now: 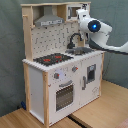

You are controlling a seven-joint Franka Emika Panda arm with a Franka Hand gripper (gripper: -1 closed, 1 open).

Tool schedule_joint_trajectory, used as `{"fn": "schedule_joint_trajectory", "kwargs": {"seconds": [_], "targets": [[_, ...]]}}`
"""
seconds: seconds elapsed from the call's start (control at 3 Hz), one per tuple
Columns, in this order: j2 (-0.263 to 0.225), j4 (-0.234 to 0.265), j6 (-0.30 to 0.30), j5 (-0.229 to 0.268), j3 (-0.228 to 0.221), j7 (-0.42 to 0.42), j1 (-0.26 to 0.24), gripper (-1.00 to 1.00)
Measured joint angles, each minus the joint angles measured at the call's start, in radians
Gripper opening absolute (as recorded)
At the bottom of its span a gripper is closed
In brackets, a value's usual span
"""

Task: Play with the kitchen

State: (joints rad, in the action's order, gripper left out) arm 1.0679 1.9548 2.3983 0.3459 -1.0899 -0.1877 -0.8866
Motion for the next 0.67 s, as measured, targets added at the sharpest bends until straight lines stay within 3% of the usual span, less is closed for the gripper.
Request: {"fn": "schedule_joint_trajectory", "kwargs": {"seconds": [0.67], "targets": [[-0.038, 0.007, -0.154, -0.132, -0.002, 0.051, 0.074, 1.00]]}}
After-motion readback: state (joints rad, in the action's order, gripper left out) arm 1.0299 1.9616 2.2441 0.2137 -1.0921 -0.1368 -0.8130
